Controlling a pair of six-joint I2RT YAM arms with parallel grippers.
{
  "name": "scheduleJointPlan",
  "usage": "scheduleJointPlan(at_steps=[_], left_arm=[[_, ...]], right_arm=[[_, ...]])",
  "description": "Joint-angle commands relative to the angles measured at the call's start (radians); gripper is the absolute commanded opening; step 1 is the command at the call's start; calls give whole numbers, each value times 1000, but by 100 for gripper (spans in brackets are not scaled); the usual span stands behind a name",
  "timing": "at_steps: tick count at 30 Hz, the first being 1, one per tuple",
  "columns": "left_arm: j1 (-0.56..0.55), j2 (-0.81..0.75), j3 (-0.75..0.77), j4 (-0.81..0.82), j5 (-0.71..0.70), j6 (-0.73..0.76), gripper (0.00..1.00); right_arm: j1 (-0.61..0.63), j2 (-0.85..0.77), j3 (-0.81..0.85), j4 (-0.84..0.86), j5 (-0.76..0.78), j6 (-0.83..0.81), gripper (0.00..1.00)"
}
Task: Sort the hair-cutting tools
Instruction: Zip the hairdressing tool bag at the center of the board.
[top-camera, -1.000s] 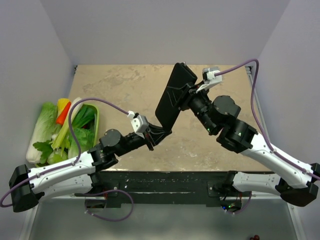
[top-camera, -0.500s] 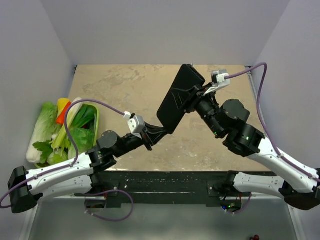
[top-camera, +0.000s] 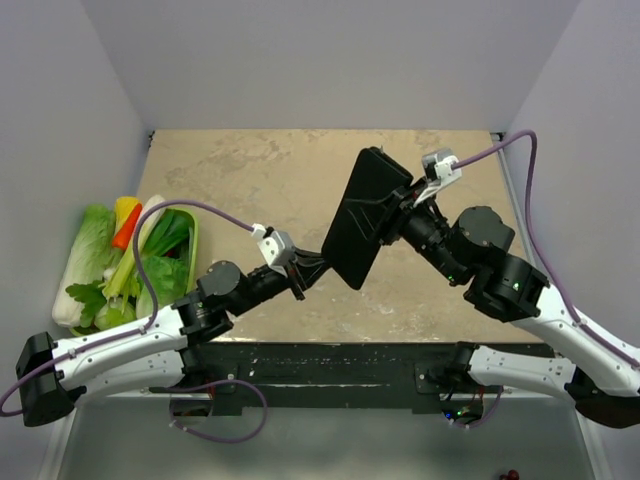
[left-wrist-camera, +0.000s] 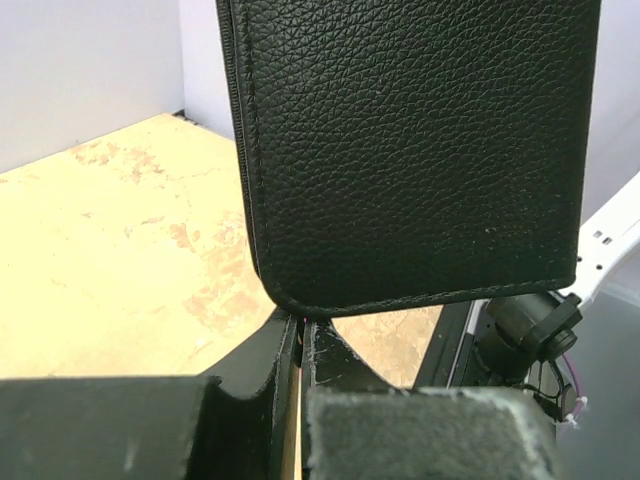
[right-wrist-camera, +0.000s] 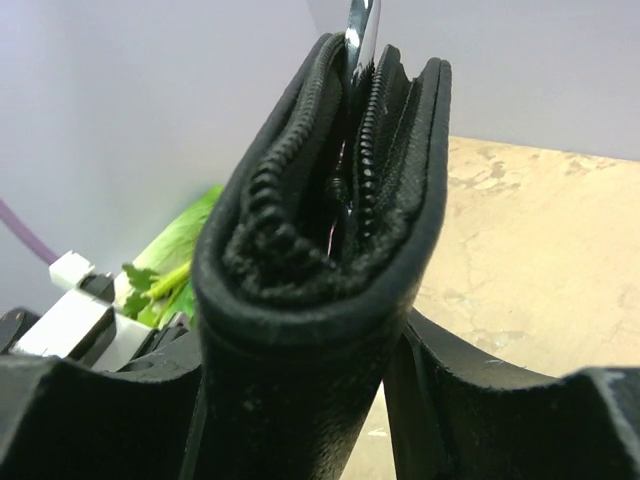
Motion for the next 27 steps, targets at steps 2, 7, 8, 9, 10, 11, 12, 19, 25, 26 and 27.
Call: scheduleJointPlan(at_steps=[2,7,8,9,10,11,12,19,25,26,27], left_arm=[[11,9,72,44,-38,59,0],[11,16,121,-54,27,79,0],[11,18,133,-77,75,85,0],[11,21,155,-126,93,90,0],[10,21,161,-145,103,96,0],[9,16,164,-160,132,99,0],[8,9,166,-180,152,103,0],[-27,51,242,-318,320,189,0],[-64,76,276,-357,392,283,0],[-70,75,282,-368,381,292,0],[-84,71,299,-389,371,304,0]], right_arm=[[3,-16,53,-106,-162,-61,0],[3,-5,109,-256,-224,-104,0],[3,-8,113,-273,-229,-113,0],[1,-11,112,-286,-235,-113,0],[3,-22,109,-303,-246,-111,0],[3,-28,110,-315,-272,-117,0],[3,-30,115,-330,-284,-116,0],[1,-25,156,-482,-444,-124,0],[1,-27,181,-589,-576,-111,0],[3,-30,175,-597,-593,-108,0],[3,-45,158,-605,-603,-105,0]])
